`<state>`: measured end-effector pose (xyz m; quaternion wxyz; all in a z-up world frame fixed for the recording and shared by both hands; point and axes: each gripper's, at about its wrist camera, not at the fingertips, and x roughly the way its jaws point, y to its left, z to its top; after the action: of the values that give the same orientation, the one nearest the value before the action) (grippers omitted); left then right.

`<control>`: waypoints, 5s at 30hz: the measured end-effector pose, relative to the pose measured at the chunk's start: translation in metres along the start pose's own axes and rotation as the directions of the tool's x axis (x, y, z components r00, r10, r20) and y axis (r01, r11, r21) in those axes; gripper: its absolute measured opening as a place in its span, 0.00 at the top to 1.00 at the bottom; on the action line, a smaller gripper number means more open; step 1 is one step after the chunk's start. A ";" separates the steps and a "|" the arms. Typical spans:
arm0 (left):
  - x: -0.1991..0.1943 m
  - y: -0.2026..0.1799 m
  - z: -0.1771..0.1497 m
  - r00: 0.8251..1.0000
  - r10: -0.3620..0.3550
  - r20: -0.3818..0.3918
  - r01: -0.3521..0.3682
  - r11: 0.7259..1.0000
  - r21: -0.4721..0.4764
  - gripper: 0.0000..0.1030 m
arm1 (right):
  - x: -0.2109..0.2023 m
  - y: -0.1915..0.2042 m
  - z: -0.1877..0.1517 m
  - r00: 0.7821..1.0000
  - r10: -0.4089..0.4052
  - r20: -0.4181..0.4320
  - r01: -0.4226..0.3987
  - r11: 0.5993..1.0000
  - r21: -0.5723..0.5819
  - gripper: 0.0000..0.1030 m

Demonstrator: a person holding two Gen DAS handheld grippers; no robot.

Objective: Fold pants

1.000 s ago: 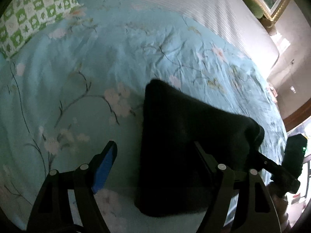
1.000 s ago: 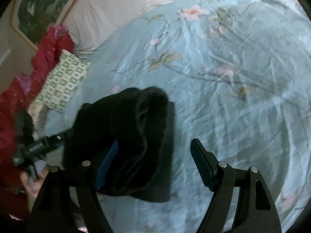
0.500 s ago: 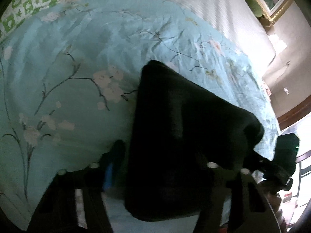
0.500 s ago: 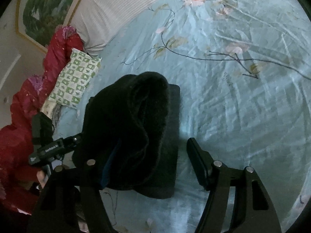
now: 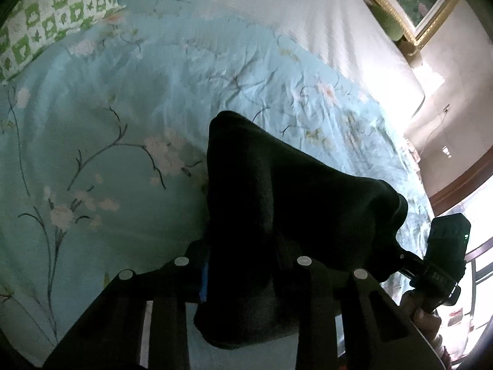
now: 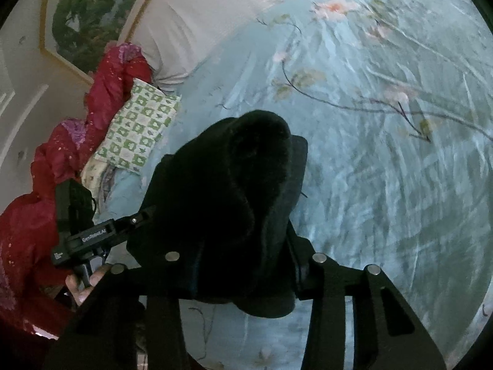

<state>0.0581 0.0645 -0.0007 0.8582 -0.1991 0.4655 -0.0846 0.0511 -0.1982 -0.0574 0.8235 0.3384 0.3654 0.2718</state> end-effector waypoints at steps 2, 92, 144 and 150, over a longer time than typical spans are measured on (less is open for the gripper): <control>-0.008 -0.001 0.002 1.000 0.002 0.016 -0.002 1.000 0.000 0.71 | -0.002 0.005 0.004 1.000 0.007 0.008 -0.007 1.000 -0.013 0.58; -0.047 0.017 -0.007 0.869 0.436 0.234 -0.452 0.892 0.020 0.17 | 0.062 0.108 0.024 0.966 -0.232 0.116 0.259 0.833 -0.489 0.09; -0.025 0.026 -0.019 0.867 0.416 0.274 -0.445 0.894 0.050 0.14 | 0.101 0.104 0.001 0.970 -0.212 0.122 0.245 0.818 -0.521 0.05; -0.027 0.027 -0.019 0.863 0.418 0.283 -0.447 0.893 0.046 0.14 | 0.100 0.108 0.002 0.971 -0.202 0.131 0.240 0.816 -0.525 0.05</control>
<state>0.0264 0.0927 -0.0009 0.9194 -0.0513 0.3736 0.1119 0.0897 -0.0616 -0.0168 0.9231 0.0588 0.2827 0.2539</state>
